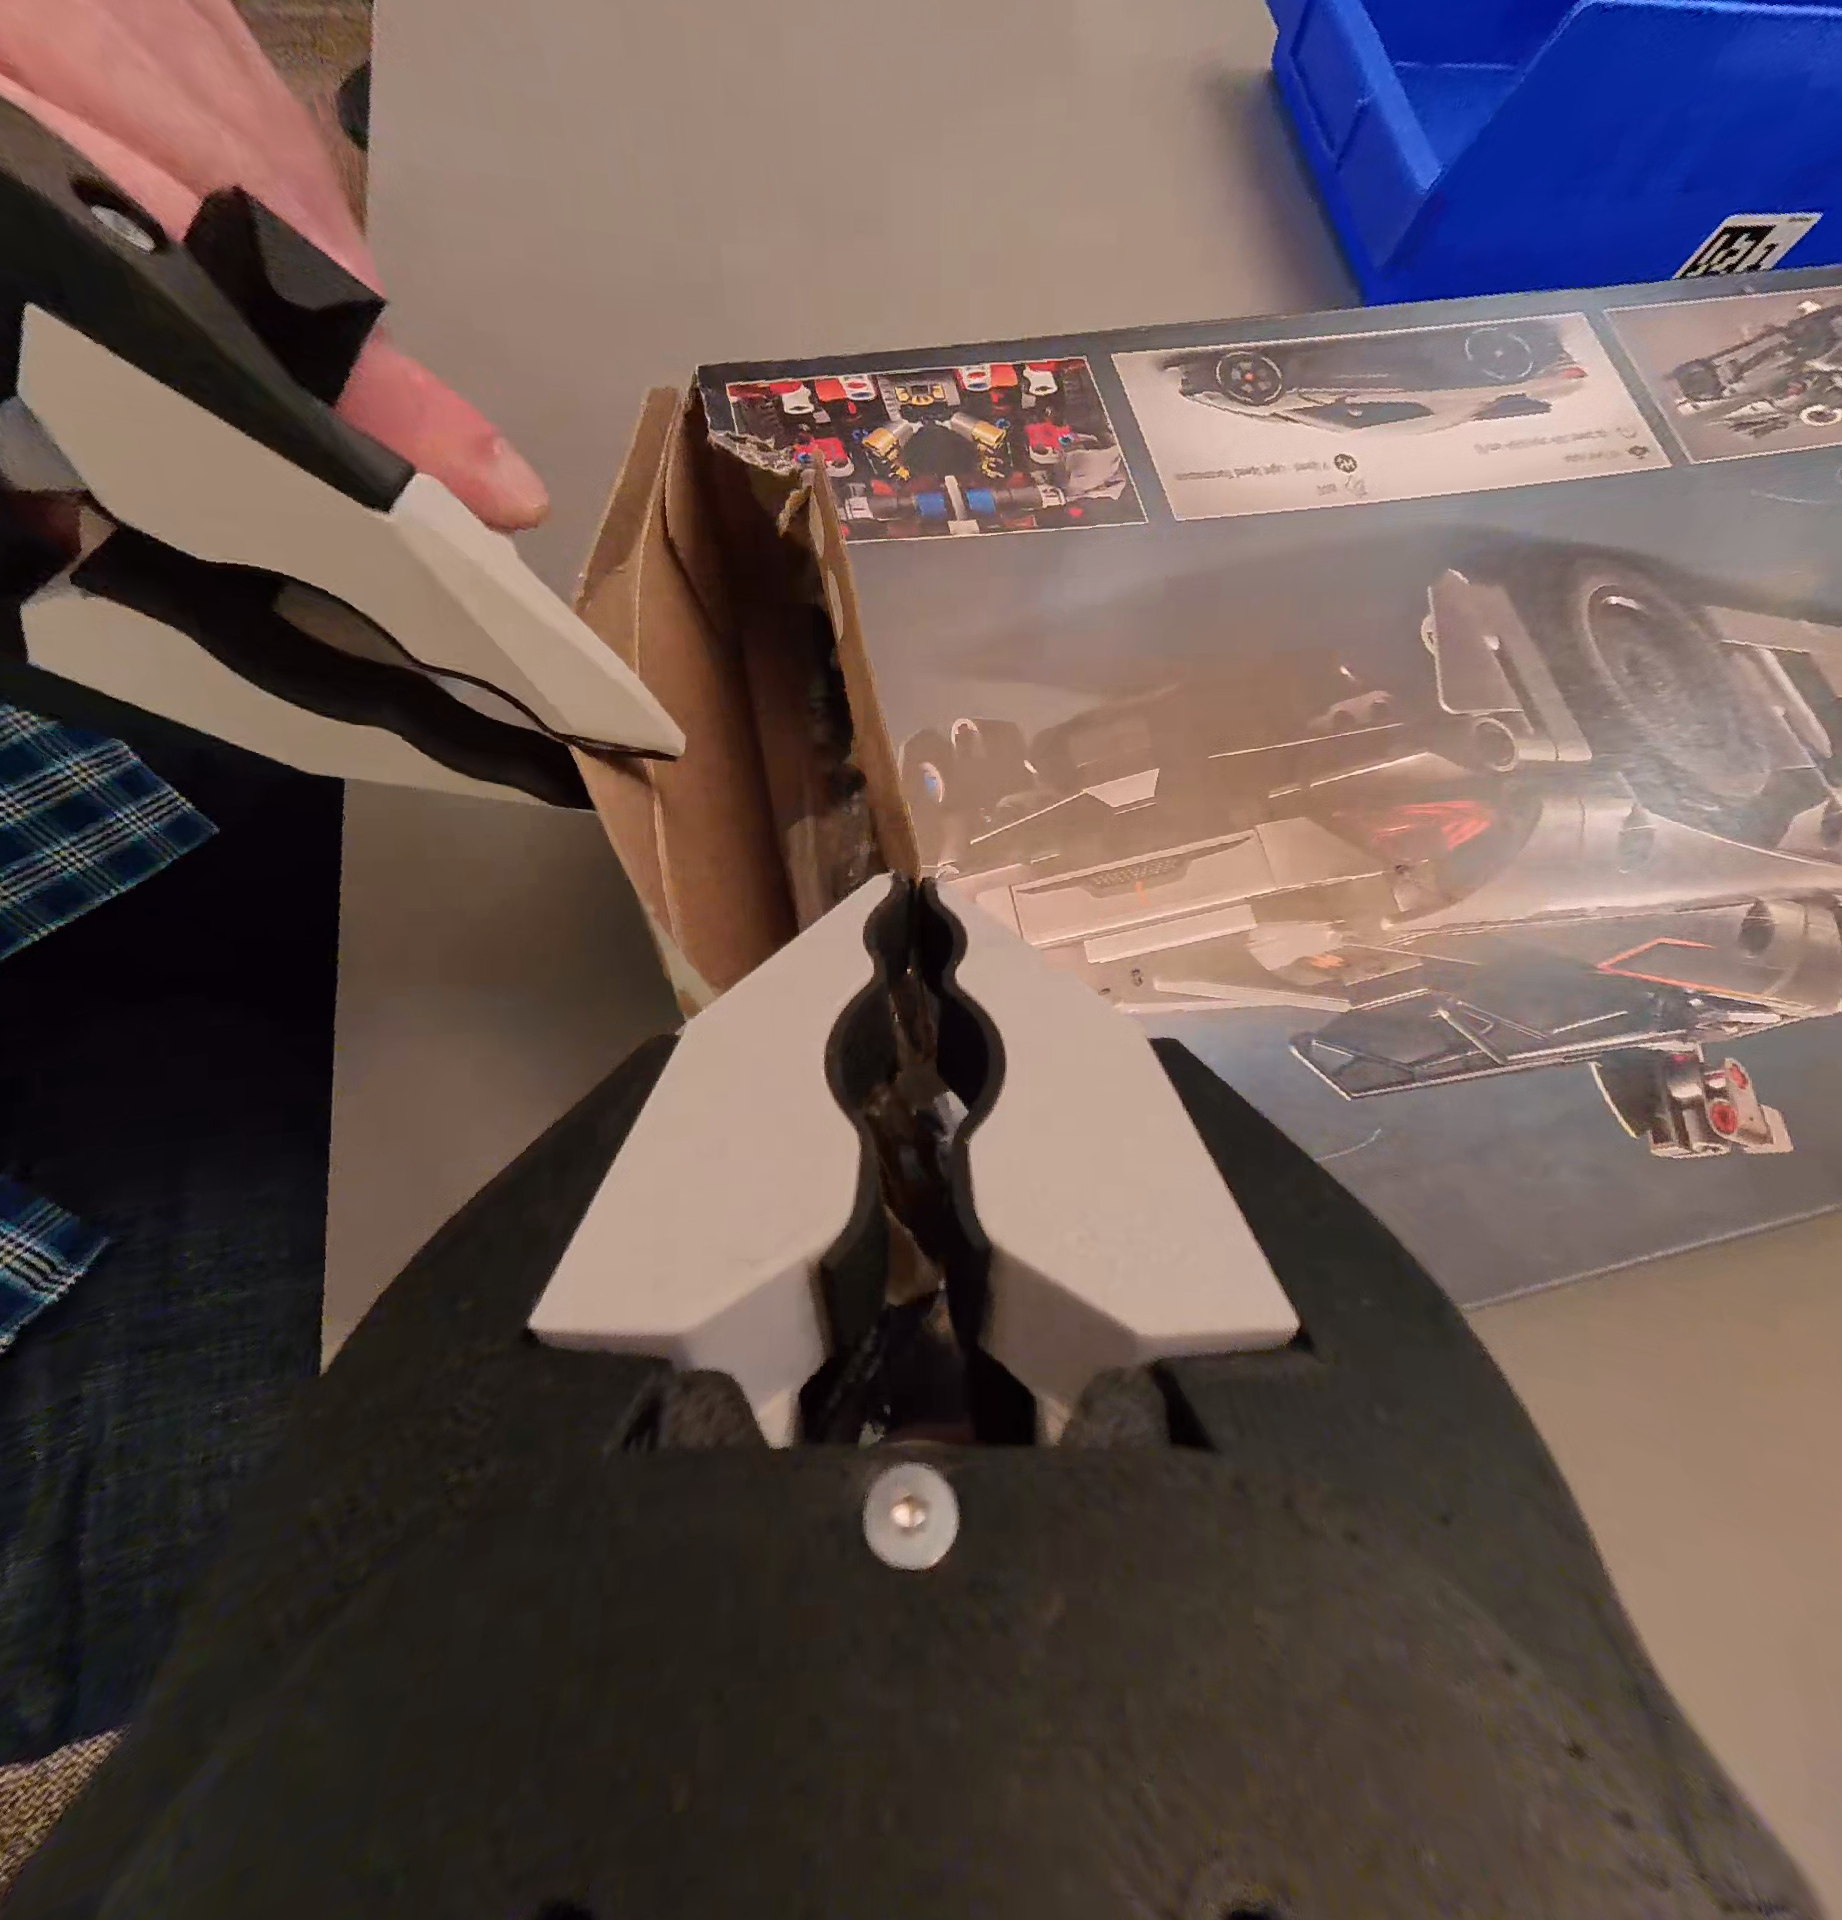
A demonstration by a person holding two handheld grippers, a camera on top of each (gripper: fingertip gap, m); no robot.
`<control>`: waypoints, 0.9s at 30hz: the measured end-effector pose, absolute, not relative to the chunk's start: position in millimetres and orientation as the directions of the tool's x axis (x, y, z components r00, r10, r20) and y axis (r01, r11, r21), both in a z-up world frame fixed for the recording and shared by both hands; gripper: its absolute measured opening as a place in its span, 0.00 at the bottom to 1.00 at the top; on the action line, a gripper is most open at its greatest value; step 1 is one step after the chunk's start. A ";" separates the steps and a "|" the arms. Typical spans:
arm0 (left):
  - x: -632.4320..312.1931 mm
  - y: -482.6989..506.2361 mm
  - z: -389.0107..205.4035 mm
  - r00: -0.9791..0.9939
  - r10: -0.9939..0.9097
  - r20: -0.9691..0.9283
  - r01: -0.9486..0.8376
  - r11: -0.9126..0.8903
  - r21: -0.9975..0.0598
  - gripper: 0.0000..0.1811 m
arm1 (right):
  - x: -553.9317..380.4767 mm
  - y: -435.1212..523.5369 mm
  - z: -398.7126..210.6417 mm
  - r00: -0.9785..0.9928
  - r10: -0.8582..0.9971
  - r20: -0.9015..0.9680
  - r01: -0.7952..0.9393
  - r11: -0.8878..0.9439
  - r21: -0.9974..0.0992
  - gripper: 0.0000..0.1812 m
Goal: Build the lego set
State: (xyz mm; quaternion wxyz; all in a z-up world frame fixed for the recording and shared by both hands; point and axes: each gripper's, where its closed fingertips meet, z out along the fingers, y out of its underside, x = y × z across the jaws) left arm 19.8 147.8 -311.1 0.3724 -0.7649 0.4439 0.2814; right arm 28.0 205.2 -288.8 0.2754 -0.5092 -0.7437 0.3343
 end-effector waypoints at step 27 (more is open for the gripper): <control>-31.5 139.0 -319.2 0.443 -0.185 -0.877 -0.846 -0.408 -0.342 0.05 | 30.0 202.5 -292.1 -0.328 0.932 0.153 0.552 0.320 -0.770 0.00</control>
